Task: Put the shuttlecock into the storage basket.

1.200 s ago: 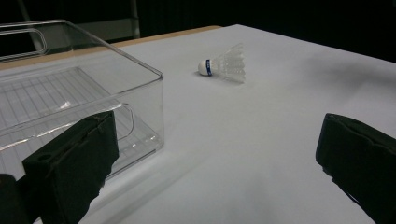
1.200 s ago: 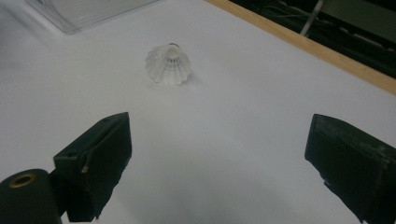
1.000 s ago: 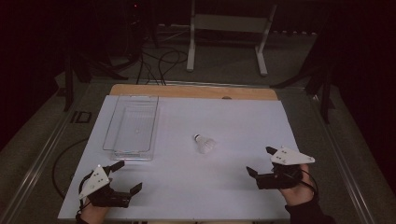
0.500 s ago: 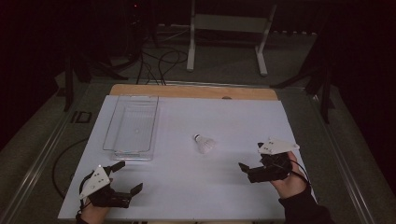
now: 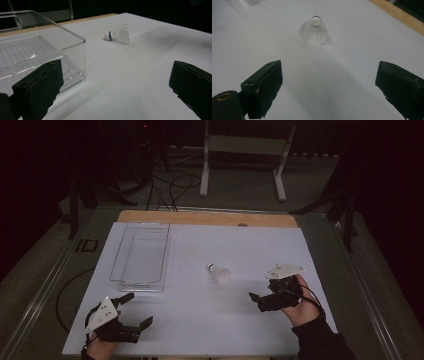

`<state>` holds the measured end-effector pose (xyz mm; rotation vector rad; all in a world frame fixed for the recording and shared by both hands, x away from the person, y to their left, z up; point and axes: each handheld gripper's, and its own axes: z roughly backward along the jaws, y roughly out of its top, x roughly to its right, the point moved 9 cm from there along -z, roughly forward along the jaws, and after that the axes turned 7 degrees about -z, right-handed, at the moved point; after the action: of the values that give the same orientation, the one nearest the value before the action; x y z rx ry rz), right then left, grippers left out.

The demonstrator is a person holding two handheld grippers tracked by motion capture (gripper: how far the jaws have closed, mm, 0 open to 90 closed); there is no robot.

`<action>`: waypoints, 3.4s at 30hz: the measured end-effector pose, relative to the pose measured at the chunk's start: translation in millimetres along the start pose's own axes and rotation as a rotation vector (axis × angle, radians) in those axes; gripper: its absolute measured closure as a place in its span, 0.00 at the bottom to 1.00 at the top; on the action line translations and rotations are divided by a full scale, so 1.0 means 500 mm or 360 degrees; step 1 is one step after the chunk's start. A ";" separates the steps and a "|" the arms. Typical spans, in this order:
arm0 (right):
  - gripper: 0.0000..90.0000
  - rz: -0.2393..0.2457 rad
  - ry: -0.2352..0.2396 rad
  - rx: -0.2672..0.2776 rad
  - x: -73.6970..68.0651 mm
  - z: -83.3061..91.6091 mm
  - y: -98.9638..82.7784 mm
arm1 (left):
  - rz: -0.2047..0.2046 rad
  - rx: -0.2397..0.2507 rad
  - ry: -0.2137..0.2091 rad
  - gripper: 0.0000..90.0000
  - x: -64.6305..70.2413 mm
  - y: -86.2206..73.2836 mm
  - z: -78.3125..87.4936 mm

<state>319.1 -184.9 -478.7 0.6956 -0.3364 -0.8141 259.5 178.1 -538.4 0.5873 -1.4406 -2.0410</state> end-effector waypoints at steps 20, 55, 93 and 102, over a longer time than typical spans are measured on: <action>0.08 -0.0027 0.0070 -0.0162 -0.014 -0.055 0.000 | -0.0015 -0.0004 -0.0008 0.00 0.003 0.001 -0.001; 0.09 -0.0125 0.0104 -0.0528 -0.012 -0.121 -0.009 | -0.0019 -0.0007 -0.0011 0.00 0.003 0.000 -0.001; 0.11 -0.0130 0.0080 -0.0897 0.010 -0.177 0.014 | -0.0019 -0.0010 -0.0026 0.00 0.005 -0.002 -0.002; 0.11 -0.0142 0.0128 -0.1047 0.006 -0.195 0.012 | -0.0020 -0.0011 -0.0030 0.00 0.005 -0.002 -0.002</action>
<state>375.6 -142.0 -546.1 0.1253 0.0452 -0.9121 258.1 176.0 -540.0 0.5774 -1.4436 -2.0658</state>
